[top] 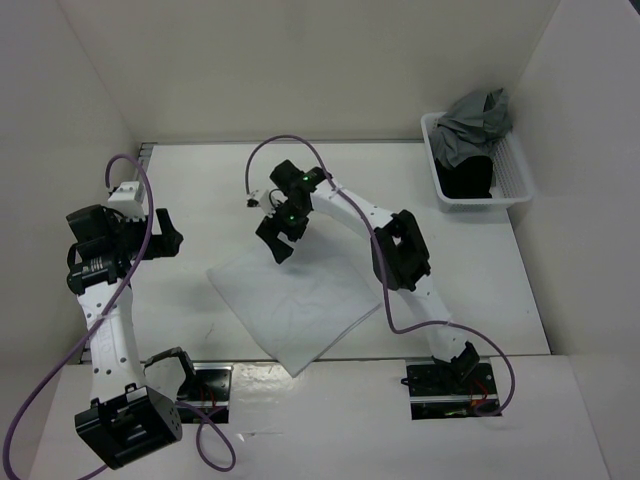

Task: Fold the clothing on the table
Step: Flatten the skirt out

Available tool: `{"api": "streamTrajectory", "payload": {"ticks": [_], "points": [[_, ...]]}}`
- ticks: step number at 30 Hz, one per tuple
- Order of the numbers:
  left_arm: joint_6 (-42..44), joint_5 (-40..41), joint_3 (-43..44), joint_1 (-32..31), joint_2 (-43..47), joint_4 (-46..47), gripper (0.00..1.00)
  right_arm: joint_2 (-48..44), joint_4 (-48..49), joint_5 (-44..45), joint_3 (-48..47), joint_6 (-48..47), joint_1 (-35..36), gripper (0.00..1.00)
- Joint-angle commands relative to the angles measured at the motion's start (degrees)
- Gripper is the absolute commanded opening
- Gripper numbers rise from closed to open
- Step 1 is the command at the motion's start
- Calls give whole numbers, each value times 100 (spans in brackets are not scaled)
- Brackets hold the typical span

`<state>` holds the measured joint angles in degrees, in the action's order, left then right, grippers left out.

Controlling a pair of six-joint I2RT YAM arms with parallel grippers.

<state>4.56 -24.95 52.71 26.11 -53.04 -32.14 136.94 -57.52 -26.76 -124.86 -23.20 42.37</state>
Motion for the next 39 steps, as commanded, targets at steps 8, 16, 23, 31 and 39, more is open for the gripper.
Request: {"api": "streamTrajectory", "payload": {"ticks": [8, 16, 23, 31, 39], "points": [[124, -98, -41, 43, 39, 147, 100, 552, -216, -259, -513, -79, -97, 99], [124, -98, -41, 96, -14, 147, 100, 825, -269, -198, -768, -27, -580, 99], [124, -98, -41, 96, -67, 147, 100, 1114, -269, 127, -1181, 272, -1063, 99], [124, -98, -41, 96, -172, 147, 100, 1221, -93, 768, -1295, 527, -1319, 99], [124, -98, -41, 96, -225, 147, 100, 1572, -93, 1349, -1936, 844, -1495, 99]]}}
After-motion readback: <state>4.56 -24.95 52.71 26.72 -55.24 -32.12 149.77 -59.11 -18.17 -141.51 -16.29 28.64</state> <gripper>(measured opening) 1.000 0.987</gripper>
